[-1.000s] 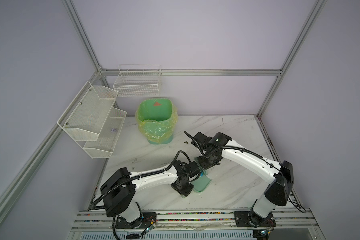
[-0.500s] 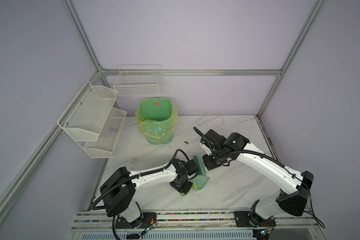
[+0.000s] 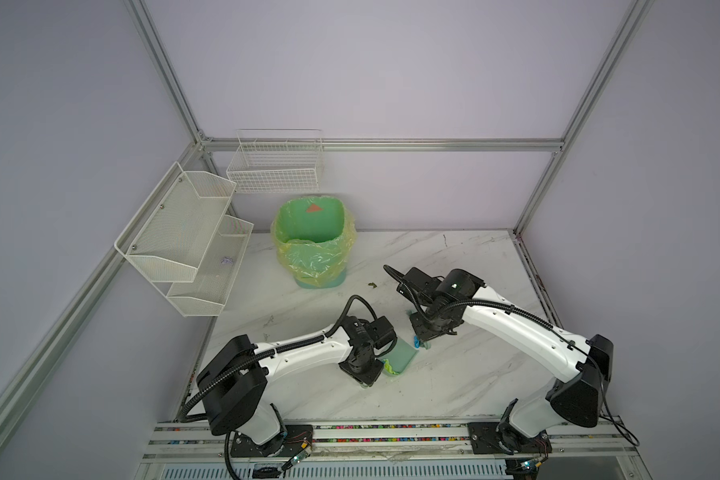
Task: Sweep away the paper scraps from the table
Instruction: 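Reposition the brush behind the last blue scrap with the right gripper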
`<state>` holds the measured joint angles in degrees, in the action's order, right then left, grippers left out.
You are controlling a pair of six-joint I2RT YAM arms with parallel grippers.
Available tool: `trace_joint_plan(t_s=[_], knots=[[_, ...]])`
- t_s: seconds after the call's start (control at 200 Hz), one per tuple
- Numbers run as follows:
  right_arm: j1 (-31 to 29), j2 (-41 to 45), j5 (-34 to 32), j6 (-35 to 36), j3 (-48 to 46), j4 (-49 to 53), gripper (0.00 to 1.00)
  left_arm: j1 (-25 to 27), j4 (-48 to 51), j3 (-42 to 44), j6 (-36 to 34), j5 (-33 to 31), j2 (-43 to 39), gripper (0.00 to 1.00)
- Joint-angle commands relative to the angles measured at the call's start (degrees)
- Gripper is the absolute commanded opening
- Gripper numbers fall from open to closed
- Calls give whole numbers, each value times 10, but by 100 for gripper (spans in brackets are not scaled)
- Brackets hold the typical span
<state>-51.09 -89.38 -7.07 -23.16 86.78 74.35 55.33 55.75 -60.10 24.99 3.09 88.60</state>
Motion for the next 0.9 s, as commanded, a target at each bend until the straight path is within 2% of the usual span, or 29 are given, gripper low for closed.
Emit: trace_joint_plan(t_s=[0.0,0.185,0.27,0.45,0.63,0.895], knots=[[-8,10,36,0,4,-12,0,-9,-11,-36,9,-1,-21,0],[-8,26,88,0,10,-46,0,-23,-20,-49,6,11,-18,0],[-7,15,36,-10,-30,-36,0,-25,-31,-53,7,28,-28,0],[-7,-19,-82,-36,-109,-5,0,-32,-21,-57,7,18,-50,0],[-1,-27,-130,-62,-78,25,0,-41,-21,-45,7,23,-71,0],[-1,-30,-124,-60,-10,35,0,-44,-16,-34,3,21,-67,0]])
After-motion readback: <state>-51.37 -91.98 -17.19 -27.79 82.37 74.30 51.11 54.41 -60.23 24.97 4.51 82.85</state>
